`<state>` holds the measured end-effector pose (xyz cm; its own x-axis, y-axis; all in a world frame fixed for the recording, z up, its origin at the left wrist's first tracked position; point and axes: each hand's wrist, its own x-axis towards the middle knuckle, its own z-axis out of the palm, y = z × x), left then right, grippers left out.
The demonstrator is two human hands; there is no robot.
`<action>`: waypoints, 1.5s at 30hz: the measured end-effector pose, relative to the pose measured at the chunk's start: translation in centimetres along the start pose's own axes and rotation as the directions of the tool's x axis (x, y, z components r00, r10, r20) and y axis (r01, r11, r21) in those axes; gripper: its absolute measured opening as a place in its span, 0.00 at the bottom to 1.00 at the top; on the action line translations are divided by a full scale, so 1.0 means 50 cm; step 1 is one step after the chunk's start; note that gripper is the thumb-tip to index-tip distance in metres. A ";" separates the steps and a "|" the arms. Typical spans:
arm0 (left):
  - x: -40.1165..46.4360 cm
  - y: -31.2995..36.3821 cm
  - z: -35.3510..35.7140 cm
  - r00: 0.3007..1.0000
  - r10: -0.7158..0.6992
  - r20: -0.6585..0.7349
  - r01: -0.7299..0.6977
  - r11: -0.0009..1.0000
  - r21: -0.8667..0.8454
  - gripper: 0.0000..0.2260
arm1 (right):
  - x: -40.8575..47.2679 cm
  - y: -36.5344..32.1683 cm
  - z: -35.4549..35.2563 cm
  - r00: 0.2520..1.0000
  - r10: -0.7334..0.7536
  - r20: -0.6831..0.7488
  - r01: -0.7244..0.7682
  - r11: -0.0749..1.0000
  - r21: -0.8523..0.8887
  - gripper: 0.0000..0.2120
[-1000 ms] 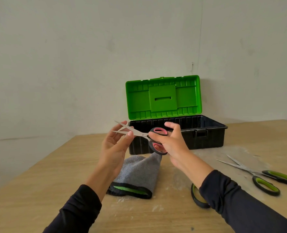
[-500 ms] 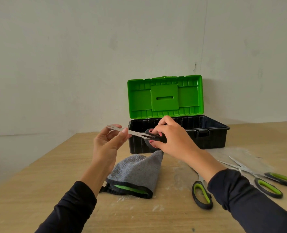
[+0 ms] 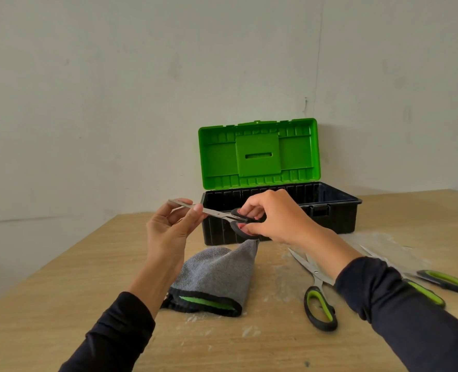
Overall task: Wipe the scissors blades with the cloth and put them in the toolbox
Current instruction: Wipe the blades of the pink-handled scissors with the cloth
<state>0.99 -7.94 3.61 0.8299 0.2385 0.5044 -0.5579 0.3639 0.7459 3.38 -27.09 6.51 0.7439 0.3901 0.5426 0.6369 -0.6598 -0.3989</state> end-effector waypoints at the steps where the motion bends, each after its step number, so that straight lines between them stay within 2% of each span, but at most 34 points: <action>1: 0.000 -0.001 0.001 1.000 0.003 0.001 -0.003 1.000 -0.016 0.08 | 0.002 0.001 -0.004 1.000 0.007 0.005 -0.007 1.000 0.004 0.13; 3: -0.001 -0.006 0.006 0.999 -0.027 0.021 0.027 0.999 -0.021 0.10 | 0.006 0.008 -0.017 1.000 0.019 -0.024 -0.020 1.000 -0.016 0.14; 4: -0.003 -0.014 0.010 0.998 -0.056 0.032 0.055 0.997 0.049 0.13 | 0.009 0.013 -0.026 0.998 0.027 -0.052 -0.029 0.999 -0.045 0.15; 5: -0.004 -0.027 0.014 0.996 -0.080 0.038 0.071 0.977 0.200 0.15 | 0.014 0.020 -0.036 0.996 0.037 -0.084 -0.043 0.996 -0.077 0.16; 6: -0.006 -0.042 0.019 0.995 -0.089 0.049 0.062 0.911 0.407 0.15 | 0.020 0.029 -0.047 0.992 0.048 -0.117 -0.060 0.993 -0.099 0.17; 8: -0.012 -0.075 0.031 0.984 -0.090 0.156 -0.062 0.647 0.760 0.13 | 0.036 0.053 -0.067 0.982 0.081 -0.169 -0.098 0.990 -0.097 0.16; 9: -0.013 -0.086 0.038 0.959 -0.108 0.264 -0.174 0.511 0.842 0.11 | 0.046 0.068 -0.075 0.978 0.101 -0.181 -0.118 0.989 -0.085 0.16; 11: -0.012 -0.094 0.052 0.869 -0.179 0.462 -0.401 0.295 0.868 0.10 | 0.072 0.101 -0.083 0.974 0.144 -0.174 -0.158 0.985 -0.066 0.14; 13: -0.007 -0.104 0.057 0.808 -0.229 0.543 -0.506 0.203 0.838 0.12 | 0.098 0.134 -0.084 0.971 0.189 -0.146 -0.200 0.977 -0.068 0.14; 19: -0.005 -0.147 0.065 0.726 -0.339 0.598 -0.533 0.271 0.801 0.15 | 0.177 0.234 -0.069 0.946 0.324 0.031 -0.318 0.939 -0.131 0.14; 23: -0.005 -0.157 0.056 0.762 -0.322 0.562 -0.483 0.296 0.824 0.15 | 0.226 0.289 -0.050 0.914 0.379 0.144 -0.335 0.907 -0.255 0.15; 27: 0.001 -0.161 0.050 0.787 -0.343 0.513 -0.419 0.313 0.852 0.15 | 0.262 0.325 -0.027 0.842 0.457 0.286 -0.327 0.855 -0.404 0.14; 31: 0.003 -0.162 0.049 0.788 -0.373 0.490 -0.395 0.303 0.867 0.19 | 0.270 0.342 -0.006 0.784 0.467 0.409 -0.307 0.864 -0.399 0.08; 33: 0.003 -0.162 0.049 0.794 -0.371 0.482 -0.386 0.305 0.871 0.19 | 0.270 0.350 0.003 0.770 0.457 0.444 -0.276 0.867 -0.414 0.06; 37: 0.002 -0.163 0.046 0.796 -0.368 0.480 -0.382 0.310 0.871 0.22 | 0.266 0.361 0.018 0.766 0.430 0.478 -0.210 0.871 -0.445 0.15; 45: 0.000 -0.160 0.047 0.803 -0.354 0.480 -0.374 0.328 0.867 0.20 | 0.269 0.368 0.023 0.793 0.398 0.461 -0.214 0.891 -0.402 0.13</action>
<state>5.41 -12.97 -1.32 0.8609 -0.3697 0.3494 -0.4983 -0.7511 0.4331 25.33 -33.22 5.61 0.9369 0.3426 -0.0695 0.3268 -0.9289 -0.1744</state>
